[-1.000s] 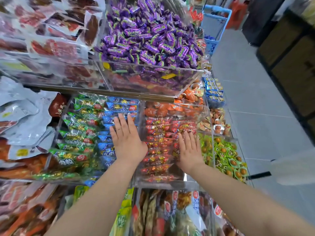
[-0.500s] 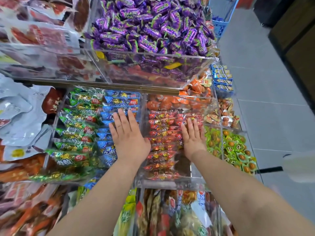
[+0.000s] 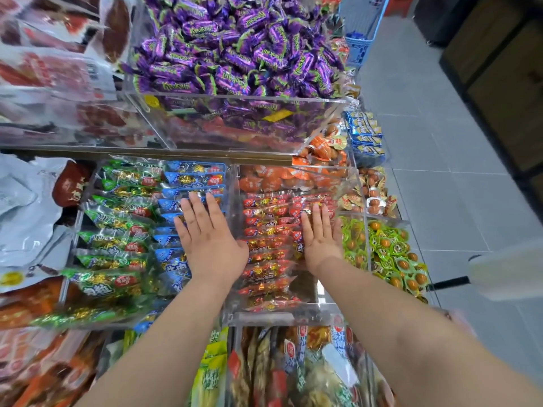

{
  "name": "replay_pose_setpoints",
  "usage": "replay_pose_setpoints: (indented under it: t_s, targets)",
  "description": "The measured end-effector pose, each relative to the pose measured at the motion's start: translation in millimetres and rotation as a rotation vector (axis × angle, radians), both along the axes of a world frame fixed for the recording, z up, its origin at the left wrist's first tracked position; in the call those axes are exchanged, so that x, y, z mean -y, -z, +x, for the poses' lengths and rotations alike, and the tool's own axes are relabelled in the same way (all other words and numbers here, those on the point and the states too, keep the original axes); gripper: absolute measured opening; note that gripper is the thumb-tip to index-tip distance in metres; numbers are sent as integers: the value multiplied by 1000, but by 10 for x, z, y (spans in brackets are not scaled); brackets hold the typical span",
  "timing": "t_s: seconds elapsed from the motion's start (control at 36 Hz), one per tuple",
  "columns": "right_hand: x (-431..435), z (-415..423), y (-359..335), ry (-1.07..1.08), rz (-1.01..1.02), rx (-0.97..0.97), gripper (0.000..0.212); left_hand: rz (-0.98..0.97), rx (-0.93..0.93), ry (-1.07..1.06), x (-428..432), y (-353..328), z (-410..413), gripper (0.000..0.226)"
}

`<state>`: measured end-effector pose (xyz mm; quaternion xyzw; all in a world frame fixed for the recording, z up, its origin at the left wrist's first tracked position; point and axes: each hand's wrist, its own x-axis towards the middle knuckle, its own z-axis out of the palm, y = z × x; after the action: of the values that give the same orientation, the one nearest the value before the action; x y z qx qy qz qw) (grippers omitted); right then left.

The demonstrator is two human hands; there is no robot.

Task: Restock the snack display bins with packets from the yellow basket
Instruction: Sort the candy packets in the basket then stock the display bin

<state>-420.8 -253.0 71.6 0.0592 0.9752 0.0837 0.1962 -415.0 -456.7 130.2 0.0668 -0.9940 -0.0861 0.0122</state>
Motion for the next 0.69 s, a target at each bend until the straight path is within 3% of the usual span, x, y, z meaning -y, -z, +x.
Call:
replay_pose_setpoints:
  t_s: [0.17, 0.28, 0.44, 0.53, 0.61, 0.69]
  targets:
    - [-55, 112, -206, -97, -27, 37, 109, -12, 47, 9, 6, -59, 14, 109]
    - [-73, 331, -403, -109, -162, -120, 74, 5, 87, 35, 25, -148, 43, 109]
    - [-85, 852, -758, 94, -590, -266, 40, -21, 192, 135, 102, -404, 80, 102]
    - [-119, 1174, -885, 259, -783, -362, 29, 30, 160, 207, 48, -567, 212, 80]
    - [-194, 1579, -941, 471, -1030, -483, 17, 63, 9, 348, -155, -652, 516, 53]
    - [-327, 2040, -884, 631, -1120, -532, 17, 274, -68, 471, -476, -645, 950, 37]
